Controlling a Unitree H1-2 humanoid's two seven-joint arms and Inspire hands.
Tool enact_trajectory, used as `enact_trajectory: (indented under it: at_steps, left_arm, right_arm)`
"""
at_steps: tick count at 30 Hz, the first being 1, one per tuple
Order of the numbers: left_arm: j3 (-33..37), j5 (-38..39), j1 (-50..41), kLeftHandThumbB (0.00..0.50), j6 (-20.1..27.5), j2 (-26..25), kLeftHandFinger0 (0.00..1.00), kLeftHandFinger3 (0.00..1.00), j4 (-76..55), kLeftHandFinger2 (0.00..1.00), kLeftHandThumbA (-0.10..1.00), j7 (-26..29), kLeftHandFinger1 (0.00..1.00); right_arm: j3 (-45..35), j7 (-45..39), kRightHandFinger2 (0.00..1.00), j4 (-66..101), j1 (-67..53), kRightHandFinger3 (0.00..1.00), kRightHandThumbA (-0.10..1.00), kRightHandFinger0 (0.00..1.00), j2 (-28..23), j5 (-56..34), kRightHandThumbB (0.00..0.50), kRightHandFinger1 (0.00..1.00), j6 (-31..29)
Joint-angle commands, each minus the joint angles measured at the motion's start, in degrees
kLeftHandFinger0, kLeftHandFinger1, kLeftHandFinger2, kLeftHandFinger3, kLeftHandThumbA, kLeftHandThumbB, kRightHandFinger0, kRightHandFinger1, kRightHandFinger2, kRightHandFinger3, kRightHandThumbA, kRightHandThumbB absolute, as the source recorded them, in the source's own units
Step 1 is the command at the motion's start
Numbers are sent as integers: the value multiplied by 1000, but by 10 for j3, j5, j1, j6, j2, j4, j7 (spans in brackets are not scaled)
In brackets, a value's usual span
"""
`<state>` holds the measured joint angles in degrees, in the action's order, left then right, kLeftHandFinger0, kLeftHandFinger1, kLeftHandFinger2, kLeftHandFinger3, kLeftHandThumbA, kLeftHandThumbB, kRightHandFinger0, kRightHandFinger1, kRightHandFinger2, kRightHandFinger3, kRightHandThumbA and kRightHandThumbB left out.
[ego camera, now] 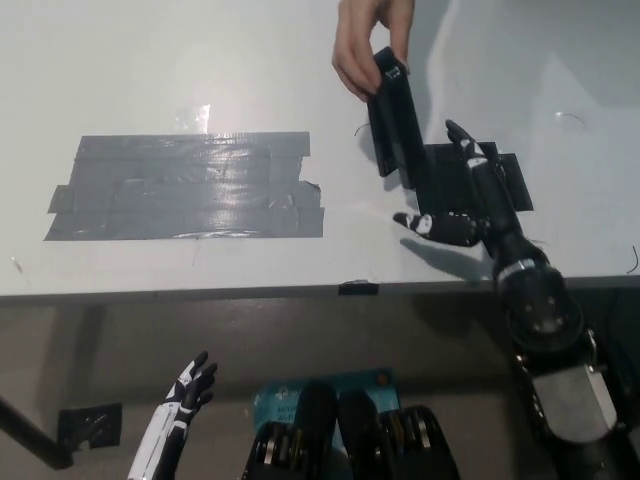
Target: A person hands a stapler to the robot and the robot grabs it with its right hand and places it on the desk infront of it
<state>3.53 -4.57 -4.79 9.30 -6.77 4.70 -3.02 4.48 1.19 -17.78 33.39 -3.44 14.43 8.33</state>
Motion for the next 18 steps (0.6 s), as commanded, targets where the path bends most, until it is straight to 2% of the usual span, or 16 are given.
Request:
enact_trajectory:
  at_steps: [1, 3, 8, 9, 12, 18]
  left_arm:
    - [-1, -5, 4, 447, 18, -6, 1000, 1000, -12, 1000, 1000, -2, 1000]
    - [-1, -5, 3, 461, 17, -7, 1000, 1000, -13, 1000, 1000, -2, 1000]
    - [-1, -8, 5, 459, 13, -8, 1000, 1000, -15, 1000, 1000, -2, 1000]
    - [-1, -8, 5, 459, 13, -8, 1000, 1000, -14, 1000, 1000, -2, 1000]
    - [-3, -7, 5, 460, 12, -9, 1000, 1000, -15, 1000, 1000, -2, 1000]
    - [-3, -5, 4, 472, 10, -9, 1000, 1000, -16, 1000, 1000, -5, 1000]
  right_arm:
    - [2, 16, 1000, -11, 60, 1000, 1000, 1000, 11, 8, 404, 1000, 17]
    - [2, 15, 1000, -18, 69, 1000, 1000, 1000, 12, 6, 391, 1000, 16]
    - [4, 15, 1000, -43, 101, 1000, 1000, 1000, 17, 3, 373, 1000, 21]
    - [4, 15, 1000, -45, 104, 1000, 1000, 1000, 18, 2, 373, 1000, 21]
    - [1, 17, 1000, -59, 116, 1000, 1000, 1000, 23, -2, 412, 1000, 26]
    - [-6, 17, 1000, -114, 146, 1000, 1000, 1000, 26, -13, 384, 1000, 40]
